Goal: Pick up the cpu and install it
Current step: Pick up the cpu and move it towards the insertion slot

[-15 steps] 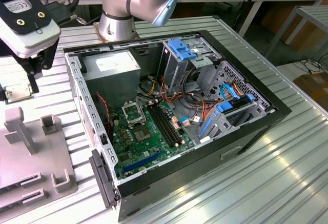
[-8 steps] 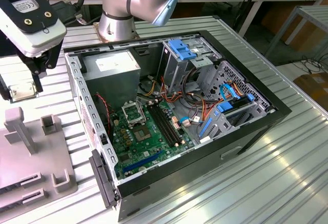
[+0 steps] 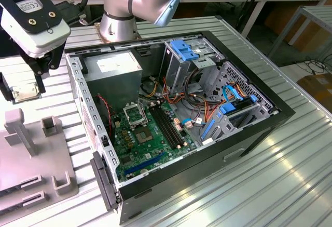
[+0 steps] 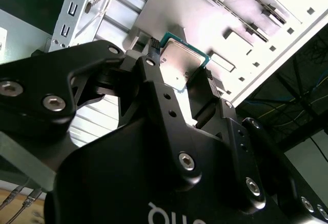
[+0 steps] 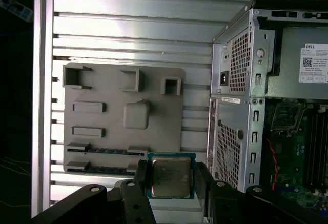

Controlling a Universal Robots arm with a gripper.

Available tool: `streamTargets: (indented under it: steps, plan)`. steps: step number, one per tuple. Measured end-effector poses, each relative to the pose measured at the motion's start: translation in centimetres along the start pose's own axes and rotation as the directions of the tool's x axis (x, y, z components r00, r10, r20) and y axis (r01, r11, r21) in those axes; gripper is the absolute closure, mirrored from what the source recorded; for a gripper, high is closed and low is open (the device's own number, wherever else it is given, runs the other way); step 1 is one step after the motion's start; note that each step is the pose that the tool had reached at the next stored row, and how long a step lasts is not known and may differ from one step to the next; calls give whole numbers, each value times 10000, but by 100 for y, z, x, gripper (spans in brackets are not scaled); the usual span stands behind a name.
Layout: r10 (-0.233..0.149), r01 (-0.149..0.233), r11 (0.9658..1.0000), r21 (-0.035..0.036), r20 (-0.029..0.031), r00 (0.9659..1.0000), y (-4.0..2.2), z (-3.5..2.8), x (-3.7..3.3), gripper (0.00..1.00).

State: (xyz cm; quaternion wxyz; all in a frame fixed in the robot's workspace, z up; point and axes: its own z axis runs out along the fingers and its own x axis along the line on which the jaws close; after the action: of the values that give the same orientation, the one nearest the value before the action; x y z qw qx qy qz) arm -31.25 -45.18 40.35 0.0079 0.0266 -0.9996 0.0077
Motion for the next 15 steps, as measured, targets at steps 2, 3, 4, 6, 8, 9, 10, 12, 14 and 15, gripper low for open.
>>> streamTargets:
  steps: [2,3,4,6,8,9,10,12,14,15]
  plan:
    - [0,0,10000,0,0,10000,0,0,-10,53]
    - [0,0,10000,0,0,10000,-1,0,-14,53]
    - [1,-1,10000,-1,0,10000,-1,0,-20,53]
    - [0,0,10000,0,0,10000,-1,0,-30,53]
    - [1,-1,10000,-1,0,10000,-2,0,-42,53]
    - [0,0,10000,0,0,10000,-3,-1,-51,53]
    - [0,0,10000,0,0,10000,-3,-1,-59,53]
    - [0,0,10000,0,0,10000,-4,-1,-69,53]
    - [0,0,10000,-1,0,10000,-4,-1,-81,53]
    - [0,0,10000,-1,0,10000,-5,-1,-89,53]
